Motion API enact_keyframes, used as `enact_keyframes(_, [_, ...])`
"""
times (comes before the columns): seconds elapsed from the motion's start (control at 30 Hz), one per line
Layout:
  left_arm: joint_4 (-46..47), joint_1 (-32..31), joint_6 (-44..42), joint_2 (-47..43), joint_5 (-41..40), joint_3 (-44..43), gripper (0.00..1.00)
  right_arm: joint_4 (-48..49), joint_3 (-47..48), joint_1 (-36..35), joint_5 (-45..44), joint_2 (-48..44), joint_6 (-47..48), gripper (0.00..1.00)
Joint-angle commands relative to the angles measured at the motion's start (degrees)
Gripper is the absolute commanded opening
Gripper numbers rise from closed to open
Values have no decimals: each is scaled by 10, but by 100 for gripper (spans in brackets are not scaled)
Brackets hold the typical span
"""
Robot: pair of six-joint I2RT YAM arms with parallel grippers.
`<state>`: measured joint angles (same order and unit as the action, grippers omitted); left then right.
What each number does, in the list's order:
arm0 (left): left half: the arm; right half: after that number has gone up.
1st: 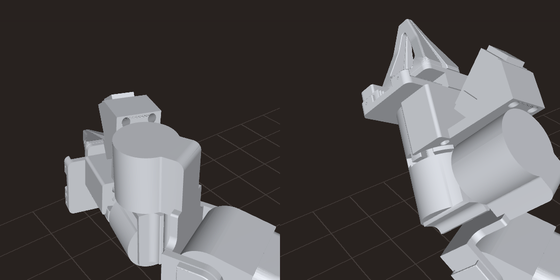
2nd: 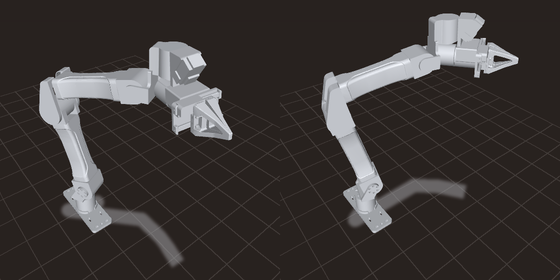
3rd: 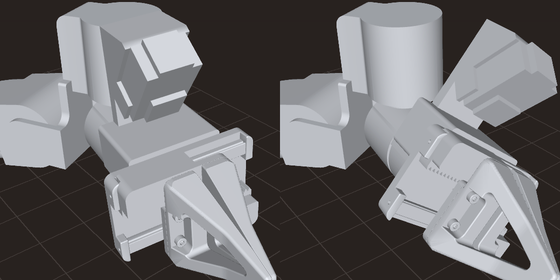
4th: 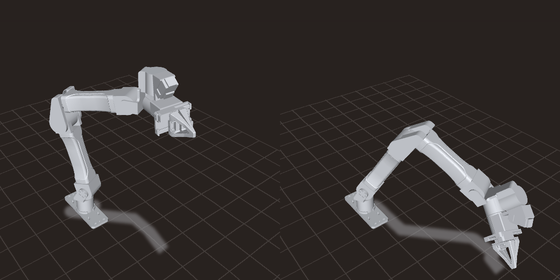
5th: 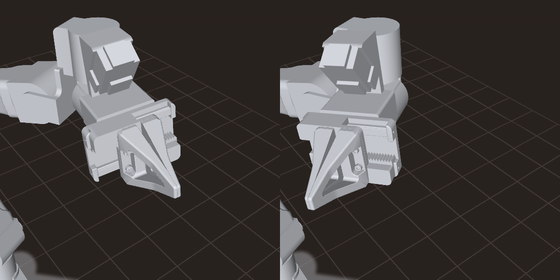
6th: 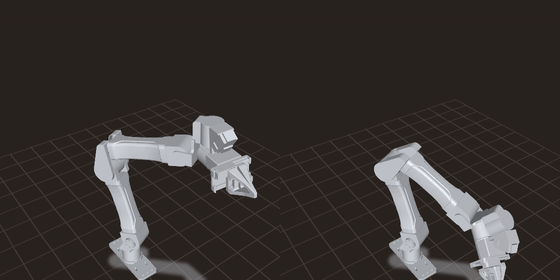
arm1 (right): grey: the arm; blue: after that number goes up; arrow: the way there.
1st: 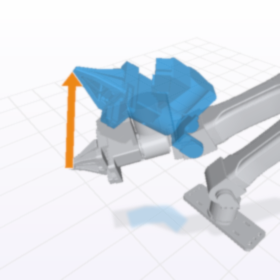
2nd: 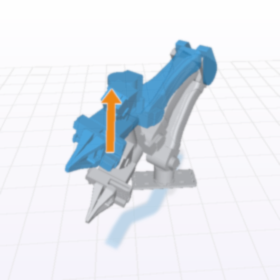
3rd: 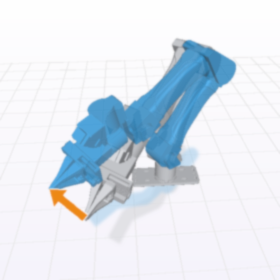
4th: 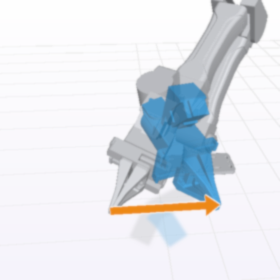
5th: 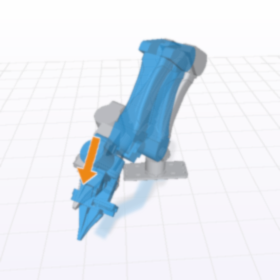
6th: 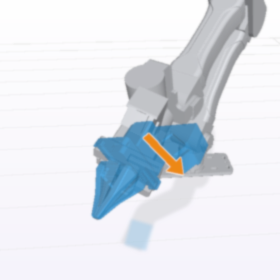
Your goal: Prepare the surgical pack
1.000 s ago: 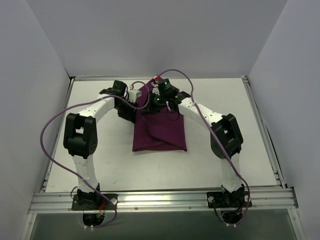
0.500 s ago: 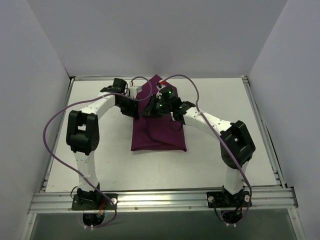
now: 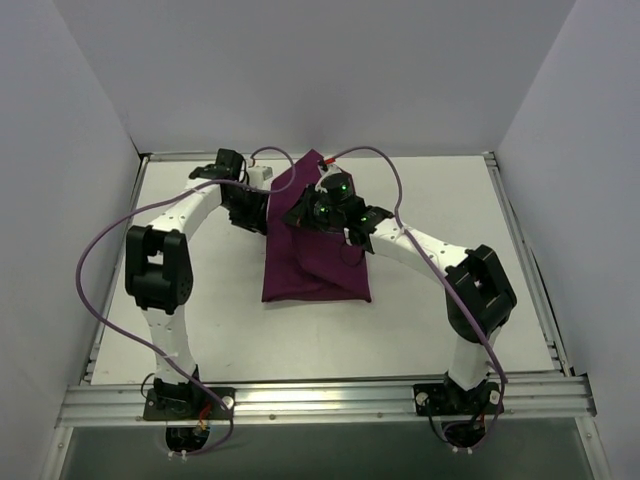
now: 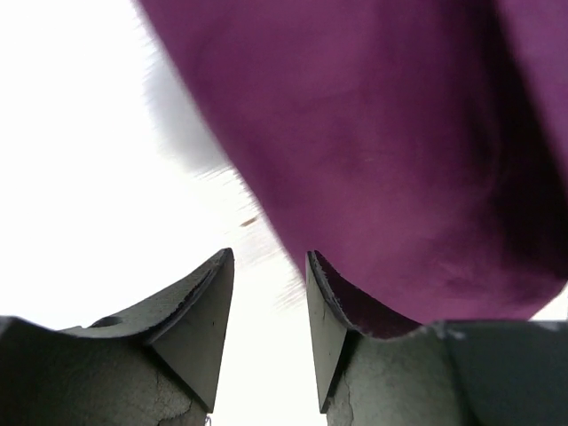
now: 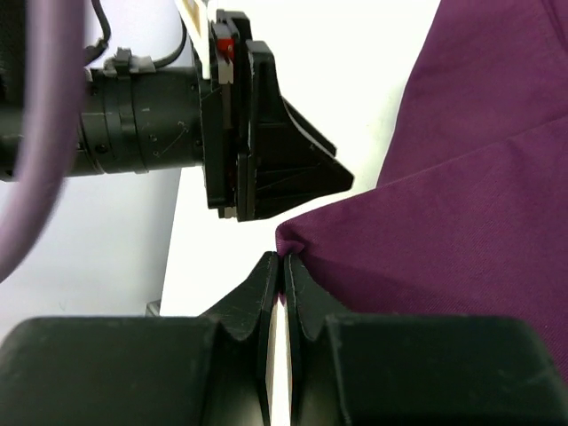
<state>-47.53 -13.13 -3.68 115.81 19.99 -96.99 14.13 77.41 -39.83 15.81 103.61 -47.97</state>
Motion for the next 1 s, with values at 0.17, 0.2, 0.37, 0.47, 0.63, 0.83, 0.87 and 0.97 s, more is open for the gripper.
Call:
enact_keyframes(0.17, [22, 17, -1, 34, -19, 30, 45, 63, 14, -14, -21, -20, 8, 0])
enact_keyframes(0.2, [30, 14, 4, 39, 6, 29, 45, 81, 3, -14, -26, -12, 0, 0])
enact_keyframes(0.37, [70, 7, 18, 56, 41, 46, 39, 131, -2, -30, -42, 21, -5, 0])
enact_keyframes(0.47, [90, 9, 24, 59, 69, 64, 36, 169, -11, -47, -42, 60, -25, 0])
enact_keyframes(0.63, [142, 20, 80, 48, 96, 80, 36, 178, 21, -71, -70, 143, -31, 0])
enact_keyframes(0.83, [134, 37, 83, 19, 34, 87, 36, 177, 52, -81, -68, 185, -9, 23])
enact_keyframes(0.87, [133, 39, 78, 14, 29, 89, 36, 166, 55, -81, -68, 183, 0, 26])
enact_keyframes(0.97, [128, 43, 71, 7, 22, 91, 36, 117, 83, -82, -69, 173, 34, 44])
